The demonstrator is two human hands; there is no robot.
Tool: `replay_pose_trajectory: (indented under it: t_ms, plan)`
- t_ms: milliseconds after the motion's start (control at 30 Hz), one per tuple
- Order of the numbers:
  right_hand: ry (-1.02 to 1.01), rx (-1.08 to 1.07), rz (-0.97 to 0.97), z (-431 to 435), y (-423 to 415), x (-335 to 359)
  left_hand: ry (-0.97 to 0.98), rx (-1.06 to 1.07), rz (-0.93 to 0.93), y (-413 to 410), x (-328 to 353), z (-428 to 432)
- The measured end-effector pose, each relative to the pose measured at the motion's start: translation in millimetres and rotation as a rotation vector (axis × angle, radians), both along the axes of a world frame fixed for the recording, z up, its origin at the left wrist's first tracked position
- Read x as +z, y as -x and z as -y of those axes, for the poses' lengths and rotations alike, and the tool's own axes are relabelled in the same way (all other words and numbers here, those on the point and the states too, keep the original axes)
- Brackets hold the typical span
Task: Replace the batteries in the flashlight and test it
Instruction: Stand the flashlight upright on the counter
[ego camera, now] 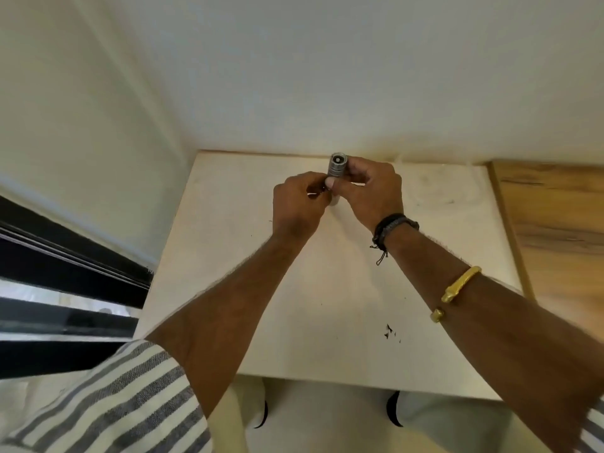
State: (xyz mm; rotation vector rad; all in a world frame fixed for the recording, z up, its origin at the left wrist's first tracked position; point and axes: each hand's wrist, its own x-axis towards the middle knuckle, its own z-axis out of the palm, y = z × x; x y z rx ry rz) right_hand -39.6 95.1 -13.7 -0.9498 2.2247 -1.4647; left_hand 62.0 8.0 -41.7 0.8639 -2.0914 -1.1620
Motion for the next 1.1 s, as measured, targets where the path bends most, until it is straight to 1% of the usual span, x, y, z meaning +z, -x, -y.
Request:
replay_pose_trajectory:
  t_ms: [300, 500, 967, 1100]
  plan:
    - [0.002, 0.02, -0.041, 34, 29, -14, -0.021, 0.019, -0.002, 31, -11, 40]
    - [0.001, -0.046, -0.067, 50, 33, -18, -0.044, 0.015, -0.009, 43, -10, 55]
    - [0.009, -0.082, -0.053, 63, 38, -24, -0.075, 0.042, 0.021, 52, -6, 61]
    - [0.012, -0.142, -0.03, 49, 32, -18, -0.097, 0.198, 0.004, 41, -3, 49]
